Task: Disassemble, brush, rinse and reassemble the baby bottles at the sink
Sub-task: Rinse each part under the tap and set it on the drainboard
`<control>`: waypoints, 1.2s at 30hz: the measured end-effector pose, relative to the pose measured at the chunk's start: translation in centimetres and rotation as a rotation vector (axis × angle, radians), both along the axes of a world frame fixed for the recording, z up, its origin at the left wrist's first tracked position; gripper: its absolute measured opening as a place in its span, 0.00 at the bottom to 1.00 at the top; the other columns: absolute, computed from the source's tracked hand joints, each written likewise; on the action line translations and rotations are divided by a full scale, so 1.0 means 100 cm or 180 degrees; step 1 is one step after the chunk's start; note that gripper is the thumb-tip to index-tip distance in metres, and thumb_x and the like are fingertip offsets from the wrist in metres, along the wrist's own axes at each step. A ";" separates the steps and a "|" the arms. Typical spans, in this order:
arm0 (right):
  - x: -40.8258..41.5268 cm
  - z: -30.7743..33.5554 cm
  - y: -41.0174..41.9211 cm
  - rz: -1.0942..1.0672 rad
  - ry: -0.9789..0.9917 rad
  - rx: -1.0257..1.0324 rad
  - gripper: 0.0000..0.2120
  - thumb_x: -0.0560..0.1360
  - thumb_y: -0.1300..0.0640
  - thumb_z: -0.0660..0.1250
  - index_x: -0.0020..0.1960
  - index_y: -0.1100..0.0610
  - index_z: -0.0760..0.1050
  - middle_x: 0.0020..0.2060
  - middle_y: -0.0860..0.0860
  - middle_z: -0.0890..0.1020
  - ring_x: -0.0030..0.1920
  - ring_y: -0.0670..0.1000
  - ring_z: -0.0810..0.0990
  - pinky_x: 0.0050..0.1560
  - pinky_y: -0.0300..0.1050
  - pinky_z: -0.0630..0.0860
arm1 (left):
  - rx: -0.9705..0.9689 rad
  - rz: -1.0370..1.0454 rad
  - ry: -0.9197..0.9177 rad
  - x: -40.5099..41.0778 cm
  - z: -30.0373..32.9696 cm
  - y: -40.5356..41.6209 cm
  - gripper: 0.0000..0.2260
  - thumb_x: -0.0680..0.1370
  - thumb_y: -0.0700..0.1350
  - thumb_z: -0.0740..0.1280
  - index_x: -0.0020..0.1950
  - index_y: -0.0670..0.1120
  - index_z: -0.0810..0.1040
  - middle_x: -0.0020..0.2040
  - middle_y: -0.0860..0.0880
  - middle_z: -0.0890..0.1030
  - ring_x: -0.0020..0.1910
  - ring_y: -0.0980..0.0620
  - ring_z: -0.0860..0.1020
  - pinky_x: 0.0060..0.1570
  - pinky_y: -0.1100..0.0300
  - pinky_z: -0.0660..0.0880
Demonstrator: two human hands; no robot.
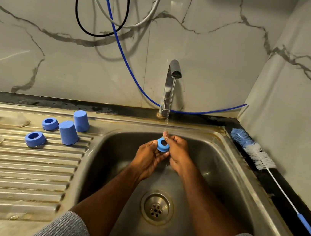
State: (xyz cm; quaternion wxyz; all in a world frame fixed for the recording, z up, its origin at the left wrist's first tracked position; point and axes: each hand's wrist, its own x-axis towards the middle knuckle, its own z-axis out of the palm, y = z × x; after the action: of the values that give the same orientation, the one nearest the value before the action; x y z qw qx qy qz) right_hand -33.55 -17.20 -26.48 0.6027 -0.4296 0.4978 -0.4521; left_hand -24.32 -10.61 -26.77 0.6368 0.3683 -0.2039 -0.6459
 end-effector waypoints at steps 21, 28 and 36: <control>-0.007 -0.004 0.000 0.0330 0.0100 0.0076 0.11 0.82 0.62 0.62 0.59 0.66 0.79 0.39 0.53 0.83 0.38 0.48 0.80 0.36 0.38 0.77 | 0.0398 0.0008 0.0105 0.005 0.005 -0.009 0.14 0.85 0.39 0.53 0.62 0.34 0.75 0.47 0.36 0.85 0.46 0.43 0.85 0.51 0.55 0.82; -0.015 -0.009 -0.003 0.0286 0.0395 0.0250 0.14 0.82 0.51 0.64 0.58 0.60 0.81 0.38 0.56 0.85 0.30 0.47 0.80 0.38 0.46 0.81 | -0.0133 -0.0005 -0.1240 0.000 -0.002 -0.008 0.12 0.85 0.39 0.59 0.66 0.38 0.76 0.58 0.37 0.82 0.51 0.44 0.84 0.52 0.53 0.83; -0.022 0.001 0.002 0.0603 0.0672 0.0127 0.11 0.79 0.47 0.67 0.58 0.49 0.81 0.48 0.50 0.87 0.50 0.51 0.84 0.44 0.47 0.77 | -0.0158 0.0298 -0.2315 0.006 -0.014 -0.014 0.20 0.79 0.38 0.70 0.71 0.43 0.73 0.60 0.44 0.83 0.56 0.50 0.84 0.59 0.48 0.81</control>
State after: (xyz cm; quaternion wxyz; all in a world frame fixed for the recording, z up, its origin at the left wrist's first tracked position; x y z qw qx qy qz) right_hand -35.74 -16.98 -26.42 0.5953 -0.5078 0.5246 -0.3355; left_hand -23.71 -12.00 -28.14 0.5604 0.5672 -0.4154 -0.4377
